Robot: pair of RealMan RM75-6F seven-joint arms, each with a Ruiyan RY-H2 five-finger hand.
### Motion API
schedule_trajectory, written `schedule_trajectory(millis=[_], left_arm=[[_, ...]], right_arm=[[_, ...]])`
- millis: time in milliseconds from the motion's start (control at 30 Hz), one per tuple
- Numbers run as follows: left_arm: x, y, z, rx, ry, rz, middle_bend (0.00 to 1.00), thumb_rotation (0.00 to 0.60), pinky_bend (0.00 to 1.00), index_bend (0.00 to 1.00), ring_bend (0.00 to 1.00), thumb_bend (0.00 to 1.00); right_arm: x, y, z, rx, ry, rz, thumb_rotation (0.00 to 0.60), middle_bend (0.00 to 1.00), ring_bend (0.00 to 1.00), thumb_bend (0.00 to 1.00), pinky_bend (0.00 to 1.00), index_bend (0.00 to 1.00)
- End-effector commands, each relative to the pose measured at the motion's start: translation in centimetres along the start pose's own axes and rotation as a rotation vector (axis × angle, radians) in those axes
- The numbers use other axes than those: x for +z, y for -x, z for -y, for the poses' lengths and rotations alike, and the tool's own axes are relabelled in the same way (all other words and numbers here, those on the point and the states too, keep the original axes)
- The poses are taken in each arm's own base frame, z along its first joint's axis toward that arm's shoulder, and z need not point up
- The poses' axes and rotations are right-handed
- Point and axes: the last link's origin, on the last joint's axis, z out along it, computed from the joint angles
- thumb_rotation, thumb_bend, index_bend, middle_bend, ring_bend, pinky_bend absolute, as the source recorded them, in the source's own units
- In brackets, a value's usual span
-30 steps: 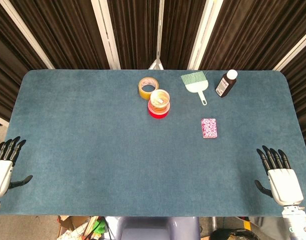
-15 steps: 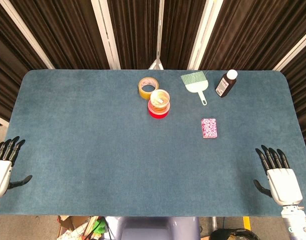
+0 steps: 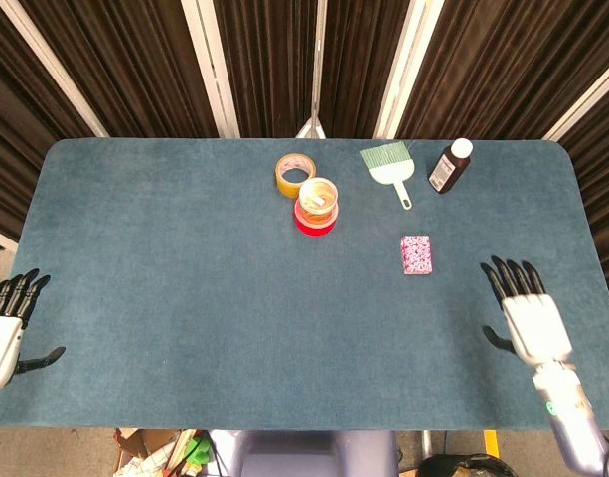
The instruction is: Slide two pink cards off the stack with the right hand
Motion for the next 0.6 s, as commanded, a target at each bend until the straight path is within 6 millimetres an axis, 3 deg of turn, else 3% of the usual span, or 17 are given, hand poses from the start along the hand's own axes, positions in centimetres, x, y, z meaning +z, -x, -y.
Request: schedule_trajectory(millis=[33, 333, 600], left_arm=[[0.1, 0.0, 0.0, -0.009, -0.002, 0.002, 0.00, 0.600, 0.04, 0.00, 0.00, 0.00], [0.2, 0.0, 0.1, -0.034, -0.003, 0.027, 0.00, 0.600, 0.04, 0.00, 0.00, 0.00], [0.5, -0.2, 0.3, -0.056, -0.006, 0.032, 0.00, 0.600, 0.04, 0.00, 0.00, 0.00]], right_arm=[[4.6, -1.0, 2.3, -0.004, -0.018, 0.044, 0.600, 0.00, 0.00, 0.26, 0.00, 0.00], [11.0, 0.3, 6.0, -0.021, -0.010, 0.165, 0.600, 0.00, 0.00, 0.26, 0.00, 0.00], [14.3, 2.2, 8.0, 0.000, 0.038, 0.241, 0.600, 0.00, 0.00, 0.26, 0.00, 0.00]])
